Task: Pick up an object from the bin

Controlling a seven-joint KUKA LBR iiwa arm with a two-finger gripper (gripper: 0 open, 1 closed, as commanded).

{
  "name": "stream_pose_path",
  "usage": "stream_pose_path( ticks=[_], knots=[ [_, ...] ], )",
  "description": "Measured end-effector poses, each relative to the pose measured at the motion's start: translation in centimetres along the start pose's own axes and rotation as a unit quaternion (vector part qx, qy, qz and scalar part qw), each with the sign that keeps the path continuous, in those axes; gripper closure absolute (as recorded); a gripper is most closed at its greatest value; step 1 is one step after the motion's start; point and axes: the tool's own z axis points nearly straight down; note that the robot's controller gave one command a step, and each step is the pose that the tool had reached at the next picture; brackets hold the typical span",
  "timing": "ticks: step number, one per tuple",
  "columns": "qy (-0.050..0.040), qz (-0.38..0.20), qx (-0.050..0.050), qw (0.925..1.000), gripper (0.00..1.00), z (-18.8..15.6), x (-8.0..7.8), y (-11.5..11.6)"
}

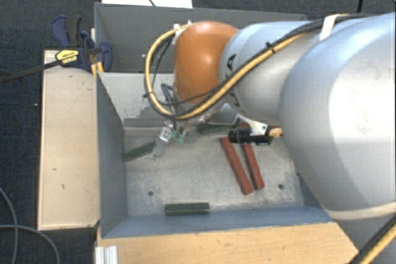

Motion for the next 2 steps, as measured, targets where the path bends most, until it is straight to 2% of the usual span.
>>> stream_pose_path(
  ticks=[1,2],
  knots=[
    [0.0001,-0.001,0.0,1.0,0.0,0.1,0.0,0.0],
    [-0.0002,-0.042,0.001,0.9991,0.0,1.4,1.1,1.2]
  ],
)
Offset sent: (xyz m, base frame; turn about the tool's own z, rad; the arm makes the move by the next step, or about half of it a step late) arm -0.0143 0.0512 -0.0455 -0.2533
